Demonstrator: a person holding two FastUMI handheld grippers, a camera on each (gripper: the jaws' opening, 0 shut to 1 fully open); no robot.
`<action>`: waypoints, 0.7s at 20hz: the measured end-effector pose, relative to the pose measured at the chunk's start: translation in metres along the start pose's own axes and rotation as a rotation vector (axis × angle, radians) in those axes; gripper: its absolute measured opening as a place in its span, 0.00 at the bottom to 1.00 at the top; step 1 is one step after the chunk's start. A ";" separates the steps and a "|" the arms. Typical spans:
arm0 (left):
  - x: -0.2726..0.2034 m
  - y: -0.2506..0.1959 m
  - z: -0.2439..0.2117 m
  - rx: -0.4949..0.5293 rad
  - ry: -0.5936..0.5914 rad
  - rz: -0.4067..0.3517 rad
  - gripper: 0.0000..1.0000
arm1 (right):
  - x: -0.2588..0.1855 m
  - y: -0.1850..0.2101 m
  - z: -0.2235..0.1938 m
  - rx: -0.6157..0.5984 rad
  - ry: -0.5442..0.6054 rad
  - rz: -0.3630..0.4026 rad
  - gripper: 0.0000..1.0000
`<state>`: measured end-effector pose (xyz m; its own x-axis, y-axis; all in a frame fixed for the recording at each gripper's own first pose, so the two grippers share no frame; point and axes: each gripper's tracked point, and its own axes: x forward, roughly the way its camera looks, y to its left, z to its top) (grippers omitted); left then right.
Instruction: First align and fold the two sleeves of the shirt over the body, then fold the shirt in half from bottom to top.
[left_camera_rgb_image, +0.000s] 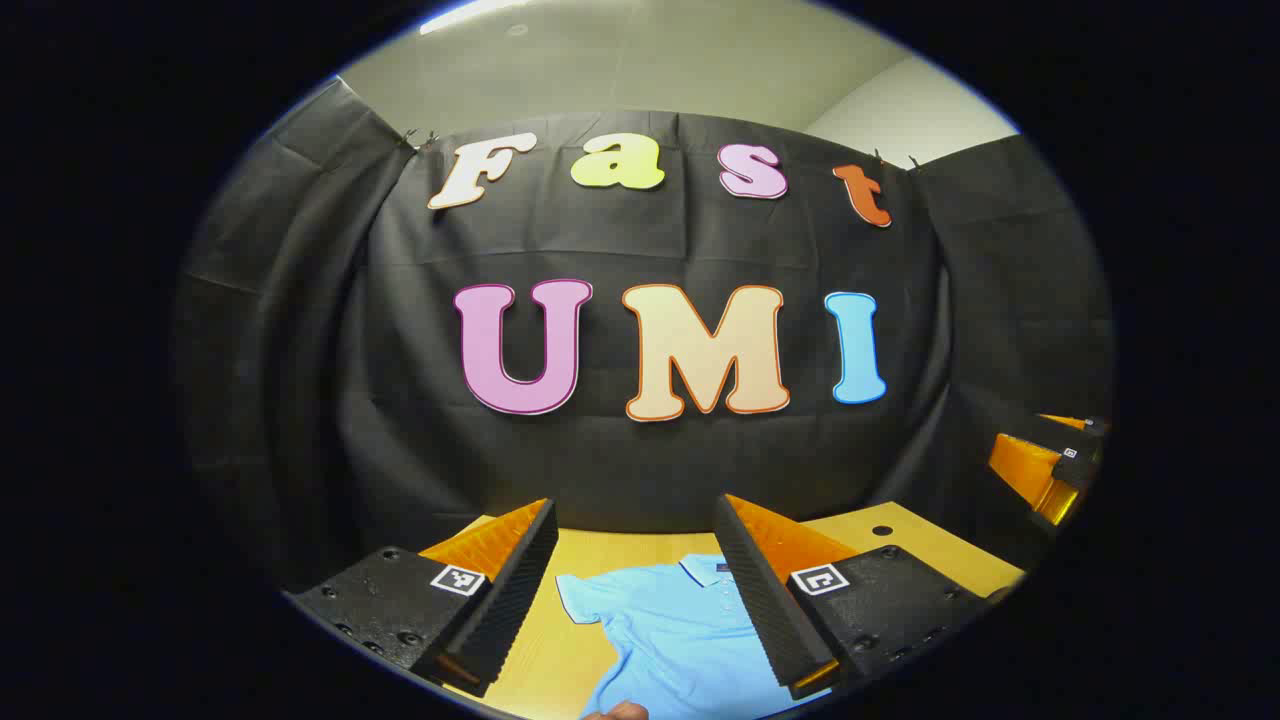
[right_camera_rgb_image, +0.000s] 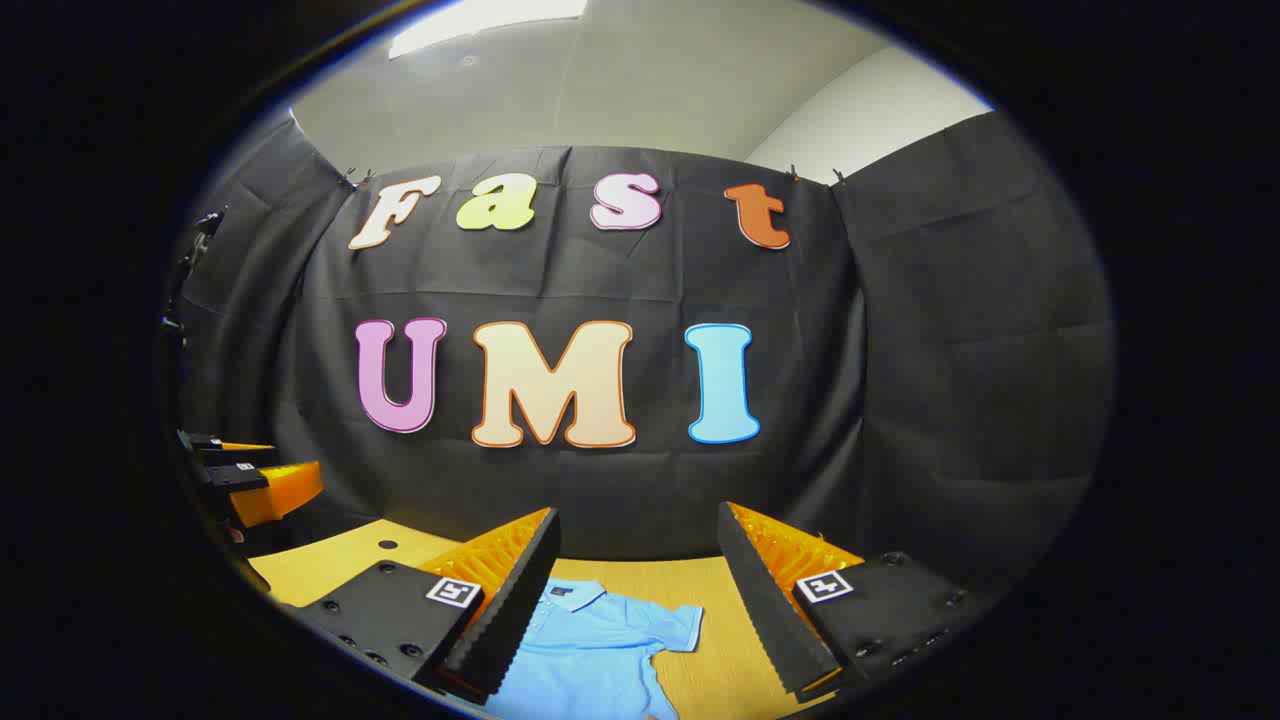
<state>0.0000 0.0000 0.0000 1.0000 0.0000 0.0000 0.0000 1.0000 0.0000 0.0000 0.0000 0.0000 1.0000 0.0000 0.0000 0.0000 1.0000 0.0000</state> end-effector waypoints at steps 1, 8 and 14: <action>0.001 0.000 0.000 0.003 0.000 -0.003 0.94 | 0.001 0.000 -0.001 -0.003 0.002 0.000 0.98; -0.002 -0.001 0.011 0.003 -0.034 -0.015 0.94 | 0.002 0.009 0.013 0.027 -0.018 0.000 0.98; -0.005 0.003 0.013 -0.005 -0.029 -0.009 0.94 | 0.003 0.013 0.015 -0.003 -0.021 0.011 0.98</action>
<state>-0.0047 0.0030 0.0126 0.9995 -0.0084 0.0295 0.0086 1.0000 -0.0051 0.0027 0.0130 0.0149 0.9997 0.0108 0.0210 -0.0107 0.9999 -0.0034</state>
